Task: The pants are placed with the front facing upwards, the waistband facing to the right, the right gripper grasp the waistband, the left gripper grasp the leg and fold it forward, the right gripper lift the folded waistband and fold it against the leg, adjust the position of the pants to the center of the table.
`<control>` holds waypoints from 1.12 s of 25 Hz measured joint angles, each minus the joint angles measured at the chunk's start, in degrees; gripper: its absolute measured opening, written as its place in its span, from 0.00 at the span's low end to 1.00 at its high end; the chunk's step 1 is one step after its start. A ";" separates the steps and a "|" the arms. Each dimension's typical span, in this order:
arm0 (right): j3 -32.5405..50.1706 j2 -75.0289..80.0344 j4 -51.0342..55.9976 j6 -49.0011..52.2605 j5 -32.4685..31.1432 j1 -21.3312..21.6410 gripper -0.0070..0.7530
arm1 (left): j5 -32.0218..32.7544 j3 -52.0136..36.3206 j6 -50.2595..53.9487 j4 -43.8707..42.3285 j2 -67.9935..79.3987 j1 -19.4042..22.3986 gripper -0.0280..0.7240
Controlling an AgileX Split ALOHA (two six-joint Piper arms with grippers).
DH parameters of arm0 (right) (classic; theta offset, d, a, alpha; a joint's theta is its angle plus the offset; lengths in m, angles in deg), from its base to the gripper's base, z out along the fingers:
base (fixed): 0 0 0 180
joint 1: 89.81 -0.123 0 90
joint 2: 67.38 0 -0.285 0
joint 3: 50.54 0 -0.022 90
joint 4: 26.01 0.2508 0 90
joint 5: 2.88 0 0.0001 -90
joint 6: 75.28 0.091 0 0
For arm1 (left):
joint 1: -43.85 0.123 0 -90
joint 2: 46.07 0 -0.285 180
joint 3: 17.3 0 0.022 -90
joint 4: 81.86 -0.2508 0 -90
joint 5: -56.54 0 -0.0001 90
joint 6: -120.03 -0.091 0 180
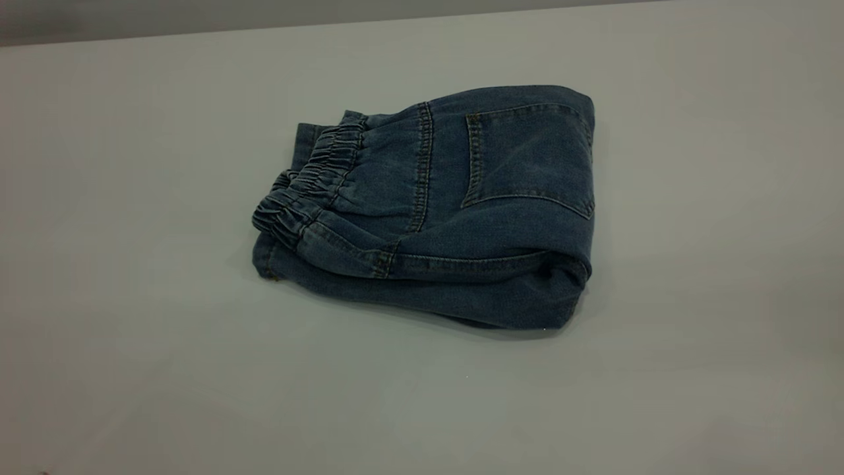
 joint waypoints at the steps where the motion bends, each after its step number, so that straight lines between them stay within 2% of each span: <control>1: 0.00 0.00 0.00 0.00 0.00 0.00 0.56 | -0.23 0.00 0.00 1.39 0.00 0.00 0.36; 5: 0.00 0.00 0.00 0.00 0.00 0.00 0.56 | -0.46 0.00 -0.84 12.78 0.00 0.00 0.36; 10: 0.00 0.00 0.00 0.00 0.00 0.00 0.56 | 10.25 0.00 -11.28 35.01 -0.28 0.00 0.36; 14: 0.00 0.00 0.00 0.00 0.00 0.00 0.56 | 25.51 0.00 -27.91 52.89 -1.68 0.00 0.36; 22: 0.00 0.00 0.00 0.00 0.00 0.00 0.56 | 55.36 0.00 -70.61 85.16 -6.13 0.00 0.36; 25: 0.00 0.00 0.00 0.00 0.00 0.00 0.56 | 65.08 0.00 -83.18 94.17 -7.16 0.00 0.36; 28: 0.00 0.00 0.00 0.00 0.00 0.00 0.56 | 73.08 0.00 -90.85 100.30 -8.11 0.00 0.36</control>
